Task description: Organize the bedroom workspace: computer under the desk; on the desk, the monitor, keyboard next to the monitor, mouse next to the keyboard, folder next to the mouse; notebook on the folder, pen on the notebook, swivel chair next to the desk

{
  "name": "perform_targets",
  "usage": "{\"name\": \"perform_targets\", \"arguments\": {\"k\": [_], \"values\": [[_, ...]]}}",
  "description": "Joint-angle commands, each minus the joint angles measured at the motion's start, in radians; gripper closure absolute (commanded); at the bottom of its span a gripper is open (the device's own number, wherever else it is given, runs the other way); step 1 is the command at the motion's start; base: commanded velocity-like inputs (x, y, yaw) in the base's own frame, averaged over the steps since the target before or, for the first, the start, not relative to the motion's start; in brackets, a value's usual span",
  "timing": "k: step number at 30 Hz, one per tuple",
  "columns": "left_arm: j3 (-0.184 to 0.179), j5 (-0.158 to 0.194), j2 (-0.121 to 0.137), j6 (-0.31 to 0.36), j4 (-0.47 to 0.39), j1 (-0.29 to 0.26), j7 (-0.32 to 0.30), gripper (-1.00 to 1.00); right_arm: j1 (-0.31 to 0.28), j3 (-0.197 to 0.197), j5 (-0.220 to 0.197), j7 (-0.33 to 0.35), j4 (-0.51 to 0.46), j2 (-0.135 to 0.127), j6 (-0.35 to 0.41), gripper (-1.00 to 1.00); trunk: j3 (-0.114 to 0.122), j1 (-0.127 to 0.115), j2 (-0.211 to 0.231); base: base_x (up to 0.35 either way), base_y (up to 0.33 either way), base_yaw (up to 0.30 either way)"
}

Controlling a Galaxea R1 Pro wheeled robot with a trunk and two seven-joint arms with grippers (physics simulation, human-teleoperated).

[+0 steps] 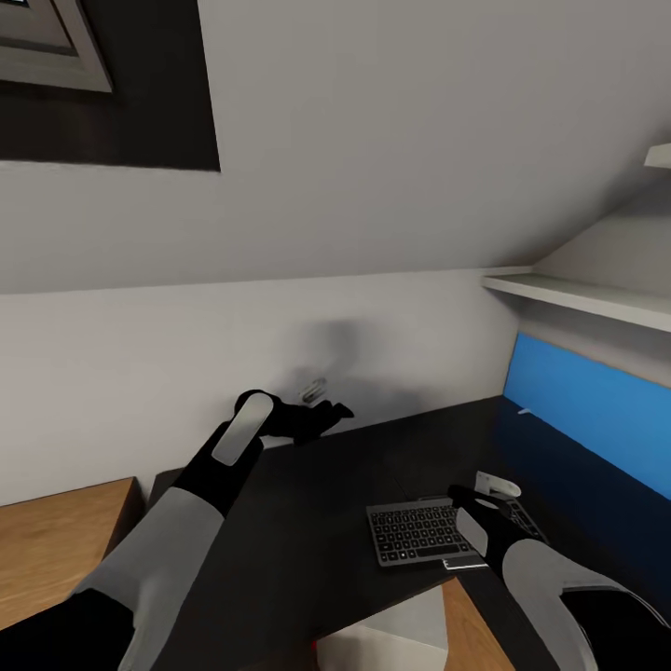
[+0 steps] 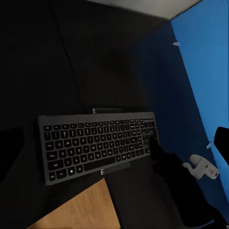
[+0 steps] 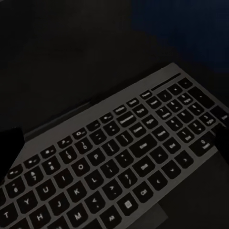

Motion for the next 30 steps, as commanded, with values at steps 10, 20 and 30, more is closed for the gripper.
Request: {"name": "perform_targets", "arguments": {"k": [10, 20, 30], "values": [[-0.008, 0.009, 0.0, 0.001, 0.002, -0.001, 0.01, -1.0, -0.001, 0.005, -0.011, -0.004, 0.001, 0.001, -0.002, -1.0, -0.033, 0.039, -0.072, 0.0, 0.0, 0.0], [-0.022, 0.007, 0.004, 0.004, -0.074, 0.022, 0.013, -1.0, -0.002, 0.004, -0.011, -0.004, 0.002, 0.0, -0.002, -1.0, -0.065, 0.077, -0.142, 0.0, 0.0, 0.0], [-0.022, 0.007, 0.013, 0.005, -0.131, 0.034, 0.015, -1.0, -0.001, 0.004, -0.011, -0.004, 0.002, 0.0, 0.0, -1.0, -0.096, 0.115, -0.212, 0.0, 0.0, 0.0]]}}
